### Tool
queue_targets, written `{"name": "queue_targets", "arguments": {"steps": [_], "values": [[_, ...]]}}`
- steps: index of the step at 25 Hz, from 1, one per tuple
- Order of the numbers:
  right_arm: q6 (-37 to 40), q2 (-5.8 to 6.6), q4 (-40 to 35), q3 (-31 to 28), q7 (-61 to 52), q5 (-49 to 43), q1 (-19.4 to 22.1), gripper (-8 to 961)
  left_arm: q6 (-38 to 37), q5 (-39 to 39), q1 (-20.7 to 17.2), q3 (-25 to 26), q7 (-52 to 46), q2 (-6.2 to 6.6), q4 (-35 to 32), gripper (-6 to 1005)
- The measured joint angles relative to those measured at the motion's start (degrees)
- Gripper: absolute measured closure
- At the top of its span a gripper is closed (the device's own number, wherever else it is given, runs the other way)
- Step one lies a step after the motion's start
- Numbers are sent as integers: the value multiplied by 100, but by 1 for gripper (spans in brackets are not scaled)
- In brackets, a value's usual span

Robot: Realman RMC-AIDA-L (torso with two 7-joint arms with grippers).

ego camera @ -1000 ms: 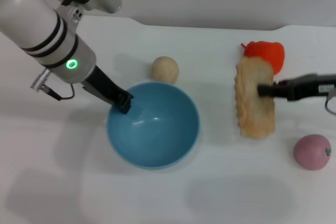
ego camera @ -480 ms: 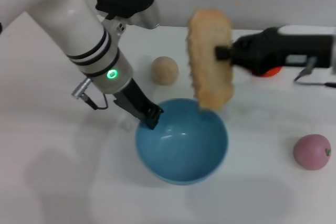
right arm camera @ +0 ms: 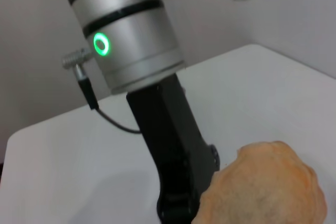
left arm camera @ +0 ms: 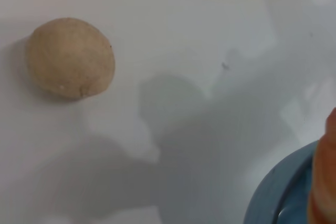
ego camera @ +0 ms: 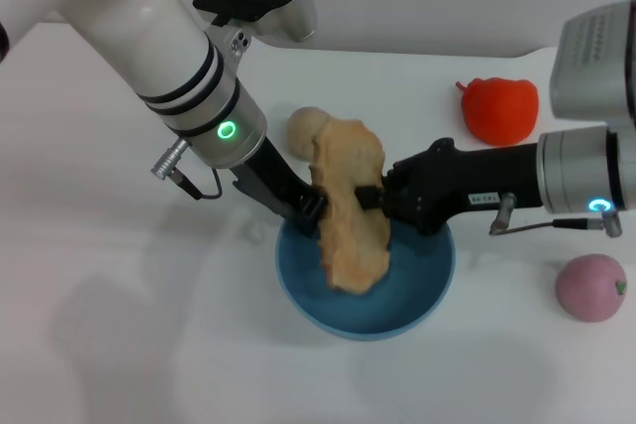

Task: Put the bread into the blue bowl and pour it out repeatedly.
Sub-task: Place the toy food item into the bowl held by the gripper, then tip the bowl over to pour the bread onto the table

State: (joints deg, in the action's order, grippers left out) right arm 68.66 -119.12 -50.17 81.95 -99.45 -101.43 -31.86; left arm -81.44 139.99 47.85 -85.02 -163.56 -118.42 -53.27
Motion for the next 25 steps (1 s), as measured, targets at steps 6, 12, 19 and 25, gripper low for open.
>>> {"name": "queue_targets", "arguments": {"steps": [6,12,19,25], "values": [[220,4,8,-35,0,-20,78,773,3,-7,-9,14,0,23,-21,979],[771,9,-160,-490,-14,-33,261,646,45,79,34,70,29,44,-56,980],[1556,13,-168,-1541,129,-109,572,543,51,344,175,165,78,64,-165,979],[2136,9,-117,-2816,259,-51,843,543,62,384,229,155,151,62,-448,980]]}}
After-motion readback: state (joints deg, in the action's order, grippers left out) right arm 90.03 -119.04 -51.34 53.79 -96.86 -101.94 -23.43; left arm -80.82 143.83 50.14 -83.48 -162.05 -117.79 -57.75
